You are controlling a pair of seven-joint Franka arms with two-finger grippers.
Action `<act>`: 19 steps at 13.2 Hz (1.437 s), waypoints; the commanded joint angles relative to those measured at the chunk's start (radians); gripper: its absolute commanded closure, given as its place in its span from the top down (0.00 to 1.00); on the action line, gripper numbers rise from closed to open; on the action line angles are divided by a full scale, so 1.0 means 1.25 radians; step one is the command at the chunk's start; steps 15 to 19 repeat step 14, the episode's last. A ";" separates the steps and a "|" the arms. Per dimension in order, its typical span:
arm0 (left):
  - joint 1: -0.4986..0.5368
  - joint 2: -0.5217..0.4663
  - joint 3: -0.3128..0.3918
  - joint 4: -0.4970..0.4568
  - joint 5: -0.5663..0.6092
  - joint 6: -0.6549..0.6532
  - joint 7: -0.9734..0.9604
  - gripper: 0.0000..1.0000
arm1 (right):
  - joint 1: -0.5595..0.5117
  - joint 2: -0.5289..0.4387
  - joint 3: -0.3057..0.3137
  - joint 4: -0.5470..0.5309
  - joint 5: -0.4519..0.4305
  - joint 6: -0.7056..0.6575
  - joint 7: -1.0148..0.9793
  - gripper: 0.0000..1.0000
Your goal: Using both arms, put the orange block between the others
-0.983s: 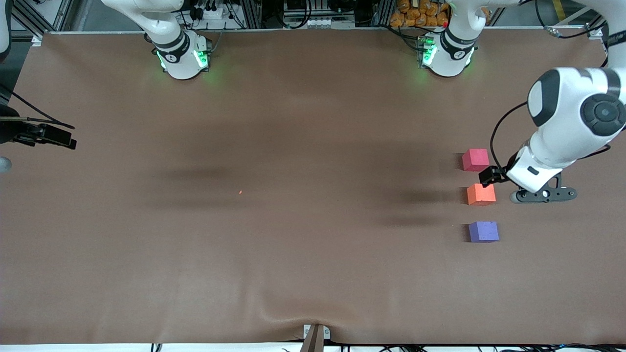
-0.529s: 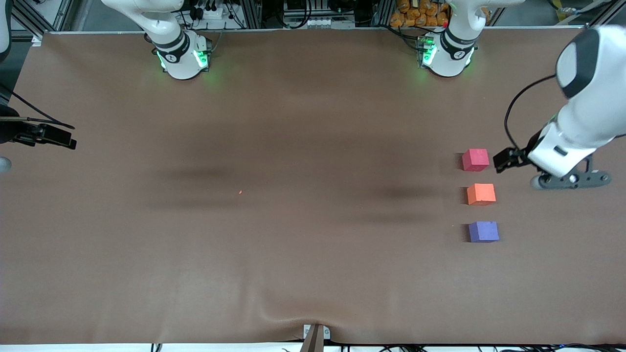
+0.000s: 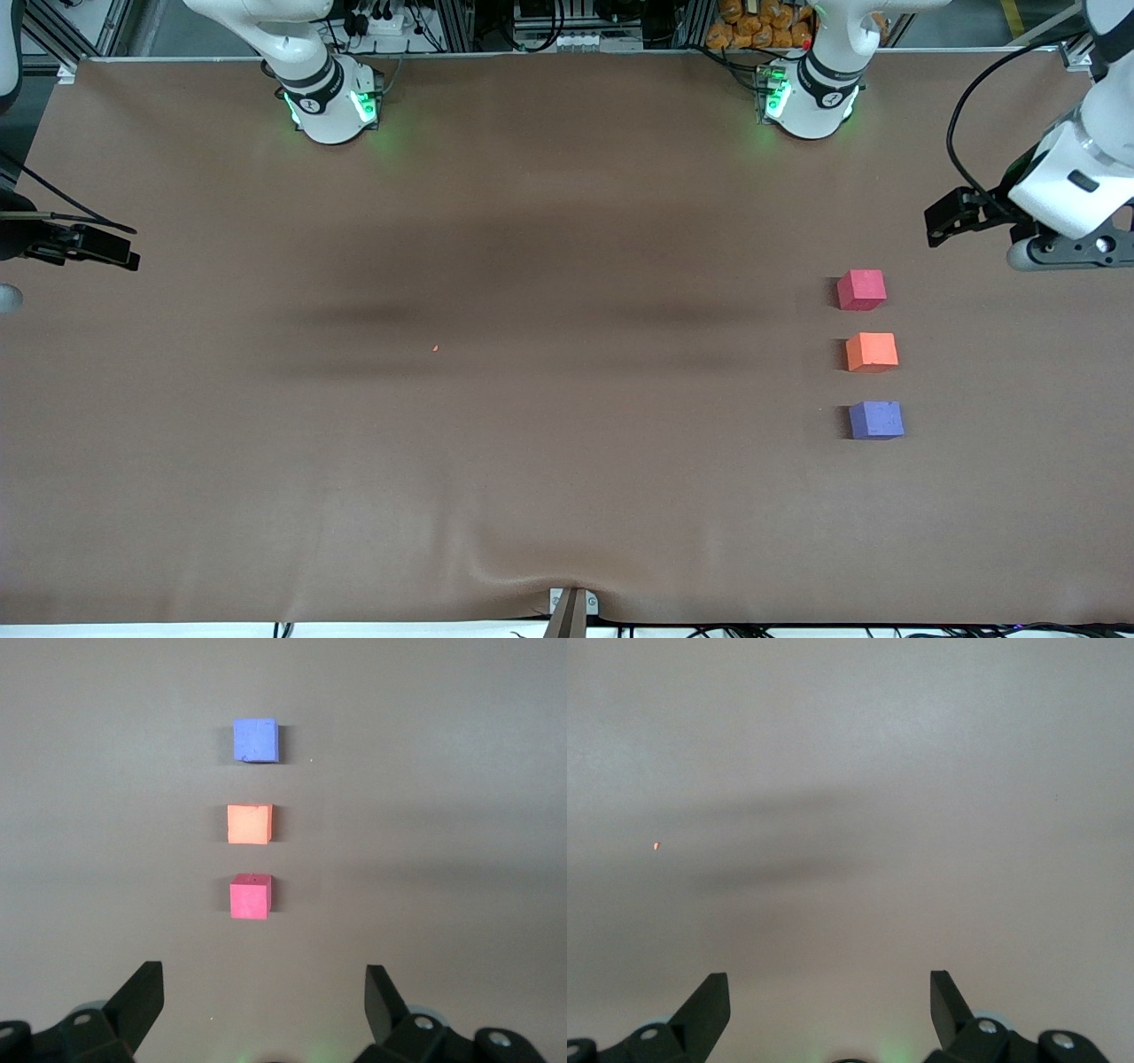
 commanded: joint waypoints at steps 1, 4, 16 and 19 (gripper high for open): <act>0.006 0.010 0.002 0.048 -0.030 -0.061 0.062 1.00 | -0.003 -0.009 0.002 0.003 0.009 -0.012 -0.004 1.00; 0.011 0.006 -0.002 0.062 -0.028 -0.099 0.073 1.00 | 0.006 -0.009 0.006 0.007 0.009 -0.015 -0.003 1.00; 0.005 0.007 -0.003 0.062 -0.037 -0.098 0.062 1.00 | 0.003 -0.008 0.002 0.046 0.003 -0.075 -0.006 1.00; 0.005 0.007 -0.003 0.062 -0.037 -0.098 0.062 1.00 | 0.003 -0.008 0.002 0.046 0.003 -0.075 -0.006 1.00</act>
